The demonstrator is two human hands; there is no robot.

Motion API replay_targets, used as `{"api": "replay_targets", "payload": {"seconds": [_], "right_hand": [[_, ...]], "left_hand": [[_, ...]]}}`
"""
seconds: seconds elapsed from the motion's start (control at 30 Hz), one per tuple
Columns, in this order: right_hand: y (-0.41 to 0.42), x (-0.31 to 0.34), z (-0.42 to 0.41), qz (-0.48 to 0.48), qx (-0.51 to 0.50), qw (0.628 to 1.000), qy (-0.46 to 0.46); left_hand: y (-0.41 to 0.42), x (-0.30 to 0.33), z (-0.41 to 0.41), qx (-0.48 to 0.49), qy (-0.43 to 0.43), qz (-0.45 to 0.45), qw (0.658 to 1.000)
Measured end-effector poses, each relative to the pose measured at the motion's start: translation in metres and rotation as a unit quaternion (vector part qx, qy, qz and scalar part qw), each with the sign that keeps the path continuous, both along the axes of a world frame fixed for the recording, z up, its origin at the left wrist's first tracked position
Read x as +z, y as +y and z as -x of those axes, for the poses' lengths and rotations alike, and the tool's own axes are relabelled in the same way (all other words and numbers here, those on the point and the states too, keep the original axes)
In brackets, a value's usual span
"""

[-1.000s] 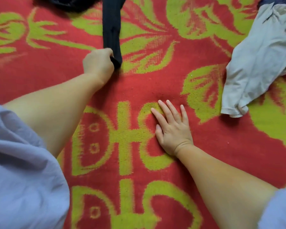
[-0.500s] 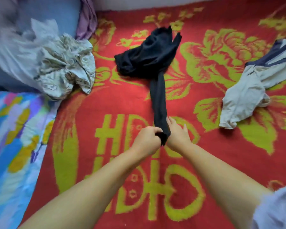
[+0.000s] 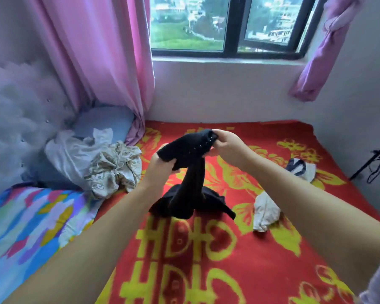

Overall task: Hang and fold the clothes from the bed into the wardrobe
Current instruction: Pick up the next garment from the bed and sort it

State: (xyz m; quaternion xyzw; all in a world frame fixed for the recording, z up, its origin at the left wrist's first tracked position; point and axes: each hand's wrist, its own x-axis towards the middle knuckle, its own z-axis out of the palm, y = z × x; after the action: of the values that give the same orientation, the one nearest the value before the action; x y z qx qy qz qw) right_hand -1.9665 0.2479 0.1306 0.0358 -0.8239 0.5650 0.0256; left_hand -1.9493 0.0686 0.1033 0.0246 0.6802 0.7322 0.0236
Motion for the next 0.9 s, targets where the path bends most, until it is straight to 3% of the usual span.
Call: {"api": "replay_targets", "payload": {"seconds": [0.07, 0.17, 0.33, 0.5, 0.6, 0.73, 0.83, 0.9], "right_hand": [[-0.013, 0.033, -0.007, -0.017, -0.015, 0.999, 0.033], [-0.036, 0.084, -0.019, -0.023, -0.045, 0.994, 0.096], [-0.040, 0.163, -0.048, 0.171, -0.089, 0.972, 0.135], [0.028, 0.181, -0.059, 0.248, -0.289, 0.907, 0.180], [0.078, 0.157, -0.062, 0.141, -0.379, 0.901, 0.158], [0.111, 0.101, -0.071, -0.027, -0.342, 0.939, -0.032], [0.094, 0.075, -0.095, -0.288, -0.138, 0.933, -0.165], [0.058, 0.069, -0.112, -0.293, 0.035, 0.940, -0.171]], "left_hand": [[-0.009, 0.002, -0.007, -0.071, 0.010, 0.048, 0.996], [-0.015, -0.002, -0.014, -0.228, -0.008, 0.201, 0.953], [-0.033, -0.027, -0.026, -0.151, 0.034, 0.298, 0.942], [-0.092, -0.086, -0.045, -0.201, 0.010, 0.464, 0.863], [-0.108, -0.084, -0.033, -0.133, 0.000, 0.459, 0.879], [-0.078, -0.022, -0.020, -0.113, 0.146, 0.400, 0.898], [-0.035, 0.034, -0.034, -0.163, 0.201, 0.373, 0.891], [-0.009, 0.067, -0.041, -0.210, 0.182, 0.330, 0.902]]}}
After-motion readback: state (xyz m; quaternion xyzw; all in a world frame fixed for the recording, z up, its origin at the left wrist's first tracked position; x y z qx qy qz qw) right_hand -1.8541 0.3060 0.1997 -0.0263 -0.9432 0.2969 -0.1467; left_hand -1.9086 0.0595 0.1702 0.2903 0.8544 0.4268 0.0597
